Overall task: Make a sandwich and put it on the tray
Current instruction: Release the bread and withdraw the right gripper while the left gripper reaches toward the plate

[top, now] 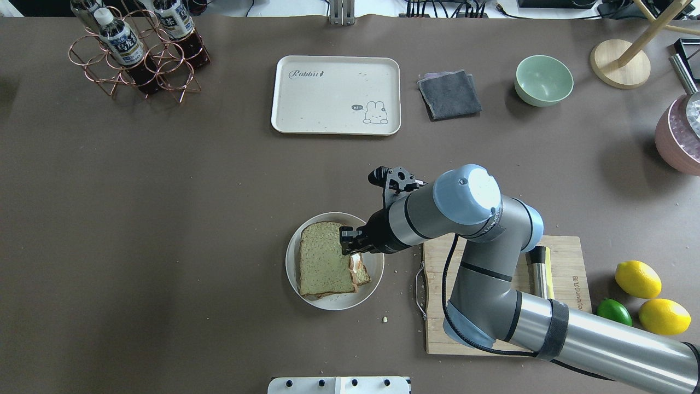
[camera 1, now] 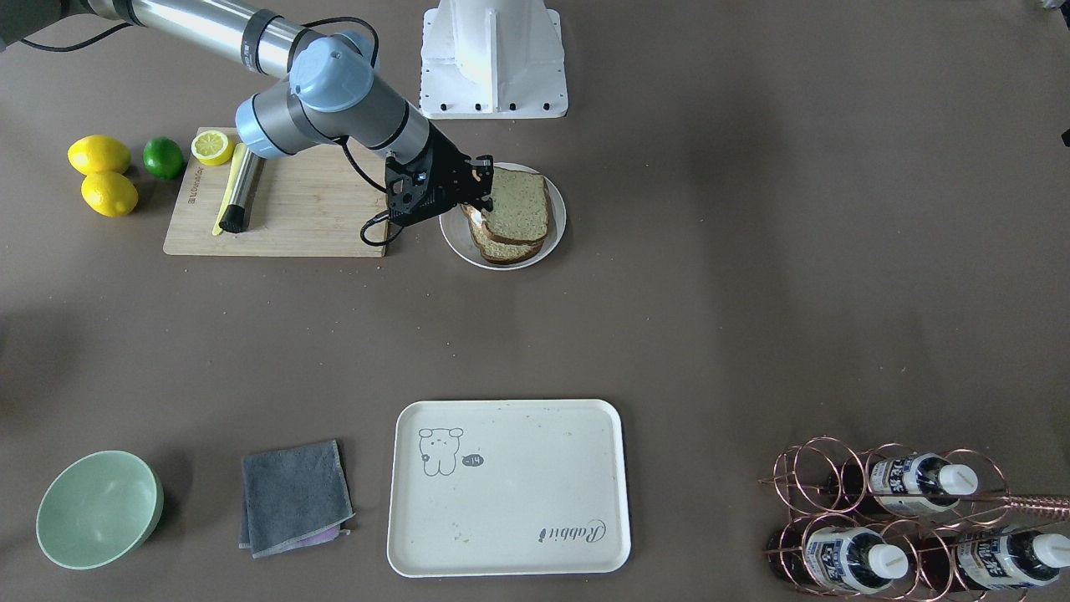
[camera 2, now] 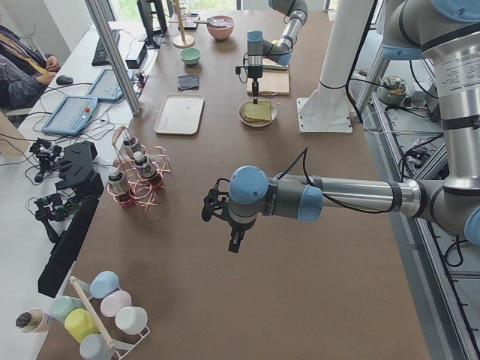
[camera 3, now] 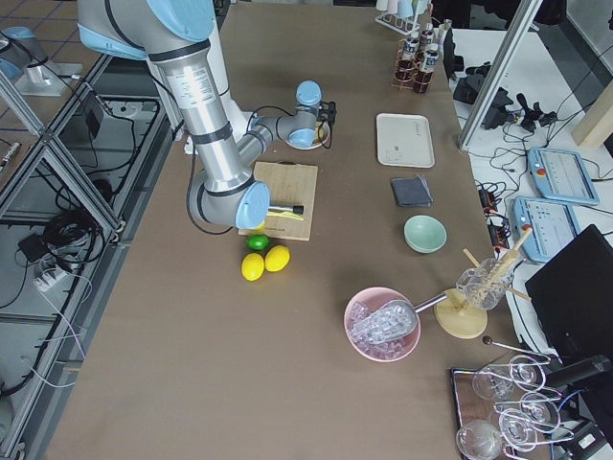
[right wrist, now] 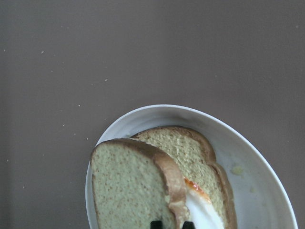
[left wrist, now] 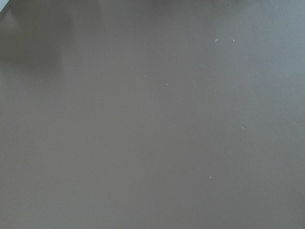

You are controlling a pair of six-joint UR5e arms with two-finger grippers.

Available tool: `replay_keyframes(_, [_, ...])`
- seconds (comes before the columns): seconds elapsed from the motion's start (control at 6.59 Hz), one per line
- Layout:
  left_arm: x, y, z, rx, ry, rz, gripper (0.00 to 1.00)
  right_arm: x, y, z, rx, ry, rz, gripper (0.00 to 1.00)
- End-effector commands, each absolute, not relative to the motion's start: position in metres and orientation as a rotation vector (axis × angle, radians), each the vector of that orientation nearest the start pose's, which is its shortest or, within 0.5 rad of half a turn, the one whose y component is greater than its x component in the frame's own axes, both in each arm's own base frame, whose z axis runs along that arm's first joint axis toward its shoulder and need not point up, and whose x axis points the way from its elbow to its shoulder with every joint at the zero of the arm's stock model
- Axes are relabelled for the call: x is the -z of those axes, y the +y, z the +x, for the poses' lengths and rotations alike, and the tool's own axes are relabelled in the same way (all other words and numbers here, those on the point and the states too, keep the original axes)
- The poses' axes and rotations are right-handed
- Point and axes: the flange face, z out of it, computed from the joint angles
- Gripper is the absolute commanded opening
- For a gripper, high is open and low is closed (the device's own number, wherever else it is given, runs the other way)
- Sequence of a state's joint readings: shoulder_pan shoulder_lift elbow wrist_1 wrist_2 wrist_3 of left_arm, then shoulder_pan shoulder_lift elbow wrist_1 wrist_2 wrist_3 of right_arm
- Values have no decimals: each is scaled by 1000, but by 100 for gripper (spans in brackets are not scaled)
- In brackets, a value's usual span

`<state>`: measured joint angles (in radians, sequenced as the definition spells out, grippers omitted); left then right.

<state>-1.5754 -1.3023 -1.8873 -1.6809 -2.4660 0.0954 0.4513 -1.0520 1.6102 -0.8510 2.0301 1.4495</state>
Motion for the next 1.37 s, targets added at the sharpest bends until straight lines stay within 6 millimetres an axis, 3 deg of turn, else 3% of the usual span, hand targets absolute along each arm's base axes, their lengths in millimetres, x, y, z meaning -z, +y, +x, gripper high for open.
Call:
replay_keyframes(0.0, [-562, -413, -25, -90, 954, 169, 98, -264, -385, -528, -20, -1303, -19, 100])
replay_keyframes(0.15, [-526, -424, 22, -22, 1020, 197, 98, -291, -385, -499, -40, -1280, -23, 100])
replay_keyframes(0.3, [-489, -430, 84, 65, 1093, 157, 98, -319, -402, -462, -75, -1250, -41, 100])
replay_keyframes(0.61, [-403, -430, 228, 87, 1143, 73, 97, -380, -444, -374, -109, -1200, -56, 100])
replay_keyframes(0.76, [-366, -410, 313, 97, 1155, 49, 97, -416, -458, -322, -67, -1178, -32, 100])
replay_keyframes(0.91, [-344, -384, 379, 88, 1159, 33, 95, -446, -463, -275, -54, -1165, -15, 100])
replay_keyframes(1.06, [-309, -351, 442, 88, 1166, 12, 90, -484, -457, -220, -25, -1144, 15, 100])
replay_keyframes(1.21, [-302, -331, 486, 80, 1133, 30, 84, -518, -448, -181, 14, -1116, 53, 100])
